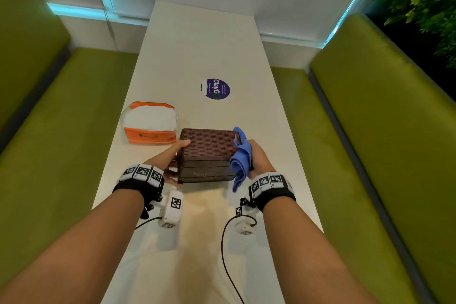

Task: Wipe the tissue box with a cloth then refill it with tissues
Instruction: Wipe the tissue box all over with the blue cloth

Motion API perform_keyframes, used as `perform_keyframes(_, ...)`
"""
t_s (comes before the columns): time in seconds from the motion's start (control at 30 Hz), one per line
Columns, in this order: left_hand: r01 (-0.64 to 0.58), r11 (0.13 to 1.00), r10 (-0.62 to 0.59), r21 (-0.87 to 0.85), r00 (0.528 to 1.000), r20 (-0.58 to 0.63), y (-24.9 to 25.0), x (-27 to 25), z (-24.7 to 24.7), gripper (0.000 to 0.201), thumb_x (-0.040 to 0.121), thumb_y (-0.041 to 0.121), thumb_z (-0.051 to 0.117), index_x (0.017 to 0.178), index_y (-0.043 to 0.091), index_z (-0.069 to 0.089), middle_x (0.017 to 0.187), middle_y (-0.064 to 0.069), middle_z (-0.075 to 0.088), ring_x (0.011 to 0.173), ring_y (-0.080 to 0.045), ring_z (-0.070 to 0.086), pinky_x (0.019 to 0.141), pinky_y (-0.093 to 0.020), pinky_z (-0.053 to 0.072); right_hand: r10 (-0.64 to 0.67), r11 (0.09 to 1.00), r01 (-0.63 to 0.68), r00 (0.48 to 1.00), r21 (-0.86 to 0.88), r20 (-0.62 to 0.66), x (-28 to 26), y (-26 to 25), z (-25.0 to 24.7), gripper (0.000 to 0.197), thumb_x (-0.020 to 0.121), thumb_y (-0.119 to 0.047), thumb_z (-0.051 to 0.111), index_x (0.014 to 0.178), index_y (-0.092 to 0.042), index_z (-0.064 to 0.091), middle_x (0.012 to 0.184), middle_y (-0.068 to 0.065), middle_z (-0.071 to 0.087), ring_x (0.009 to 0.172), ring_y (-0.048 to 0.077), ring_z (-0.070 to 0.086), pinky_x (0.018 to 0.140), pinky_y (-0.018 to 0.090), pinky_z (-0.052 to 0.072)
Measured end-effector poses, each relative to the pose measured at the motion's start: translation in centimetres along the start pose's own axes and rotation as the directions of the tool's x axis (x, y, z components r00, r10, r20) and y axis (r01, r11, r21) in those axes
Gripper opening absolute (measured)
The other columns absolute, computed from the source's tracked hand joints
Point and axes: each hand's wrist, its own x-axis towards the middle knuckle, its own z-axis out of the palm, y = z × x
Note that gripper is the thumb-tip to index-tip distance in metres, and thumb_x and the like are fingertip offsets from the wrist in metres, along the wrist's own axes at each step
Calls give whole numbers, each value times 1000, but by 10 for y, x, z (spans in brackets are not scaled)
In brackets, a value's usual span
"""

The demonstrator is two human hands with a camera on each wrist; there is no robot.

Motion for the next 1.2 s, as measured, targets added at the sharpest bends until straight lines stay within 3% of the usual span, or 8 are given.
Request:
perform_keyframes(0.13, 24, 967, 21, -254, 985, 174, -2, -3, 2, 57, 77, 62, 51, 103, 12, 61, 108, -13, 64, 105, -34, 57, 91, -56, 45, 67, 996, -65, 998, 61, -23, -12, -3, -9, 44, 103, -28, 23, 139, -8, 38, 95, 6, 62, 76, 27, 52, 89, 35, 43)
perform_keyframes(0.4, -223, 948, 213, -229, 975, -71, 14, -4, 13, 19, 97, 9, 42, 103, 11, 60, 113, -9, 56, 83, -20, 56, 65, -28, 53, -278, 938, 240, 952, -250, -130, -15, -28, -5, 30, 98, -20, 40, 123, -10, 53, 93, 13, 57, 82, 22, 49, 74, 33, 46)
perform_keyframes(0.53, -210, 978, 207, -16, 973, -98, 12, -9, 34, 30, 88, 44, 59, 94, 16, 66, 97, -8, 66, 90, -24, 60, 80, -33, 48, -420, 817, 324, 902, -477, -105, -16, -21, 0, 31, 96, -17, 38, 124, -17, 50, 94, 3, 53, 88, 22, 50, 77, 29, 40)
perform_keyframes(0.67, -201, 979, 202, -24, 979, 31, 14, -20, 51, 46, 90, 58, 43, 92, 17, 64, 78, 0, 73, 67, -11, 69, 59, -21, 55, -431, 787, 299, 892, -540, -134, -17, -10, 10, 33, 96, -18, 36, 127, -19, 46, 90, 2, 51, 84, 23, 49, 68, 26, 39)
perform_keyframes(0.8, -142, 990, 141, 10, 988, 66, 10, 2, 46, 104, 60, 84, 58, 136, 14, 46, 127, -6, 63, 105, -19, 67, 89, -36, 55, -488, 712, 302, 862, -634, -137, -17, 5, 22, 50, 95, -21, 34, 145, -25, 31, 102, 8, 52, 90, 26, 55, 74, 31, 41)
perform_keyframes(0.9, -216, 976, 215, 3, 973, 83, 11, -6, 47, 41, 90, 48, 53, 99, 10, 65, 64, -1, 75, 54, -11, 71, 51, -23, 57, -485, 588, 213, 865, -780, -130, -18, 6, 34, 52, 99, -24, 33, 150, -25, 22, 132, 4, 39, 114, 27, 50, 88, 33, 43)
perform_keyframes(1.07, -250, 966, 255, -63, 963, 88, 10, -8, 46, 39, 96, 38, 44, 104, 6, 65, 60, -1, 73, 52, -13, 70, 51, -21, 56, -537, 243, 375, 820, -894, 198, -18, 4, 37, 52, 100, -25, 38, 150, -26, 26, 161, 5, 15, 149, 29, 5, 122, 39, 14)
perform_keyframes(1.2, -239, 969, 241, -59, 970, 39, 13, -37, 56, 35, 99, 34, 39, 75, 13, 54, 35, 3, 60, 30, -6, 58, 29, -13, 42, -496, 281, 516, 800, -809, 338, -12, 3, 30, 50, 98, -29, 44, 146, -35, 31, 161, -5, 14, 150, 21, 1, 120, 38, 11)
